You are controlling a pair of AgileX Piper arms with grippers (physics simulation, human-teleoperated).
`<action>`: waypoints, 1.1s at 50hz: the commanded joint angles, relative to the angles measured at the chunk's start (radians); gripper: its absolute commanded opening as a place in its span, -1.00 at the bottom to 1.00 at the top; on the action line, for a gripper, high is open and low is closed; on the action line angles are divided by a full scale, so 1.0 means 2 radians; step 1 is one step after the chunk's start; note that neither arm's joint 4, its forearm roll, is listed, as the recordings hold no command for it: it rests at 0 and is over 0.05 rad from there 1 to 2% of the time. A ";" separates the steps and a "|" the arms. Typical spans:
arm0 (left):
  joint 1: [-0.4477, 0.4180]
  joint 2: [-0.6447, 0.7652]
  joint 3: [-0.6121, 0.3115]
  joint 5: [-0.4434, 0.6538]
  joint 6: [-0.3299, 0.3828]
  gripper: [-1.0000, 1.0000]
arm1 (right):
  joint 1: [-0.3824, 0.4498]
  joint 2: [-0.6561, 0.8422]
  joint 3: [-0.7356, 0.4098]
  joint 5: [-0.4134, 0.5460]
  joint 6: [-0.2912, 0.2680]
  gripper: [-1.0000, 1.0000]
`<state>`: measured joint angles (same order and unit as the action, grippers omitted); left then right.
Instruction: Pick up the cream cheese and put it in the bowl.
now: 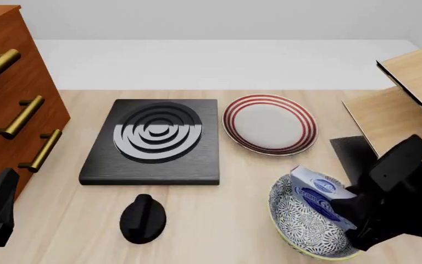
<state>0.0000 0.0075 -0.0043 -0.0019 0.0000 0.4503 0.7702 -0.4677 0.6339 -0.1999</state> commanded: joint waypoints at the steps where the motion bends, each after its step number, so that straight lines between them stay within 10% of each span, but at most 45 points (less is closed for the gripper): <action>1: 0.000 0.000 0.000 0.000 0.000 1.00 | -0.001 0.008 0.015 -0.022 0.011 -1.00; 43: 0.000 0.000 0.000 0.000 0.000 1.00 | -0.009 0.025 0.055 -0.064 0.019 -1.00; 44: 0.000 0.000 0.000 0.000 0.000 1.00 | -0.007 0.023 0.053 -0.061 0.020 1.00; 55: 0.000 0.000 0.000 0.000 0.000 1.00 | -0.005 0.020 0.046 -0.052 0.020 1.00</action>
<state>0.0000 0.0075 -0.0043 -0.0019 0.0000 0.4400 0.8155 -0.3679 0.5197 -0.1634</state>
